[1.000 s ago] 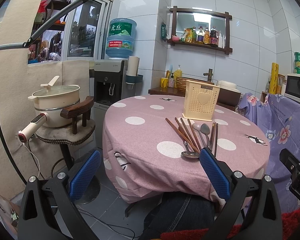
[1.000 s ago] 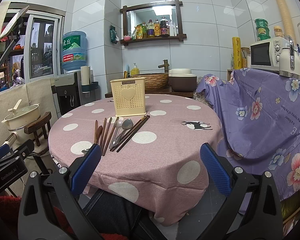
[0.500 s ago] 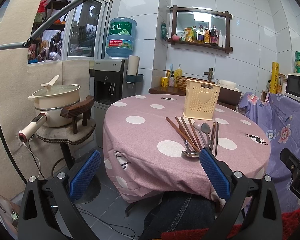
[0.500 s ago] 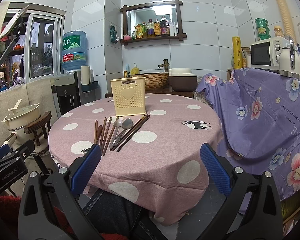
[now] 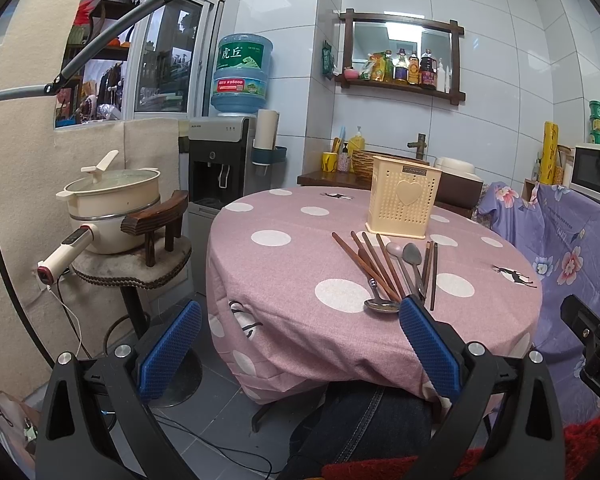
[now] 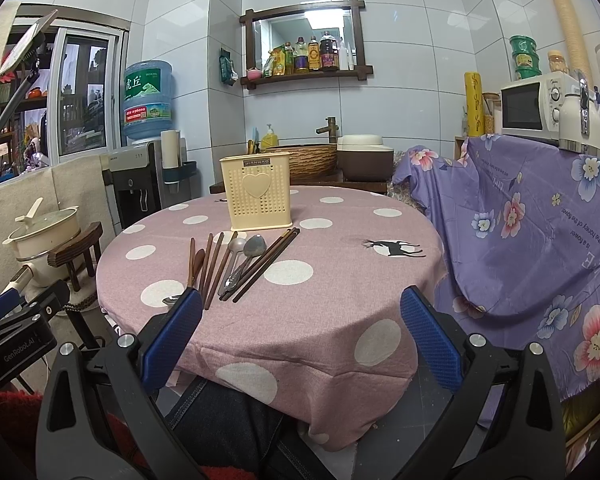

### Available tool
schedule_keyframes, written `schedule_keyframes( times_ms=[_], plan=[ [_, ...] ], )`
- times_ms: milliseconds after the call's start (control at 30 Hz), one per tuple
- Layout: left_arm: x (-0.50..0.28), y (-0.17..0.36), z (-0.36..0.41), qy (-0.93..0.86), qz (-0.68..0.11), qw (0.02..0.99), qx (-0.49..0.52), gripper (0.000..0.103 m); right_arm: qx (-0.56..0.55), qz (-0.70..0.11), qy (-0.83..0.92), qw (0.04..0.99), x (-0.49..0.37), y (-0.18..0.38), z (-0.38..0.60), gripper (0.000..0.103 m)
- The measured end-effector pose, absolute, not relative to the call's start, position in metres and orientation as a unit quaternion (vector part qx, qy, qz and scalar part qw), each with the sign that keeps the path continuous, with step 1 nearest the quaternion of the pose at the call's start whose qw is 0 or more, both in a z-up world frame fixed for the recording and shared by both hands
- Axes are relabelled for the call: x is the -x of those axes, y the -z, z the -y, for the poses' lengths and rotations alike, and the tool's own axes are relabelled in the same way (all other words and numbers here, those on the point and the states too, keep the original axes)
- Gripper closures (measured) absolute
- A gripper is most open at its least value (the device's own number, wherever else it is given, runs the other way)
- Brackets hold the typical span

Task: Organize utensils

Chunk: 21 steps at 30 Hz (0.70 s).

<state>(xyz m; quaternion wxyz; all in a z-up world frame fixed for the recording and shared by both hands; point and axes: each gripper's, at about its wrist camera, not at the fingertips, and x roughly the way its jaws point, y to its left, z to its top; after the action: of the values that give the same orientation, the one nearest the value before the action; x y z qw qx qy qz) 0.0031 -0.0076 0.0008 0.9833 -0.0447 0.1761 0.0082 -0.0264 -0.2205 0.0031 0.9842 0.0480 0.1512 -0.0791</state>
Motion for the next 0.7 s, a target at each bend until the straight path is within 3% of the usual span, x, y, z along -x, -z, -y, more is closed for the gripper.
schedule_keyframes(
  times_ms=[367,567,700],
  plan=[
    [-0.025,0.017,0.000,0.026,-0.214,0.976,0.015,0.005,-0.064,-0.169,0.062,0.982,0.003,0.014,0.231,0.005],
    [-0.075,0.014,0.003,0.077,-0.253,0.964,0.010,0.006,-0.049,-0.210,0.087,0.973,-0.032,0.020,0.246,0.005],
    [-0.113,0.015,0.004,0.095,-0.291,0.952,0.016,0.015,-0.050,-0.244,0.088,0.964,-0.067,0.021,0.261,0.005]
  ],
)
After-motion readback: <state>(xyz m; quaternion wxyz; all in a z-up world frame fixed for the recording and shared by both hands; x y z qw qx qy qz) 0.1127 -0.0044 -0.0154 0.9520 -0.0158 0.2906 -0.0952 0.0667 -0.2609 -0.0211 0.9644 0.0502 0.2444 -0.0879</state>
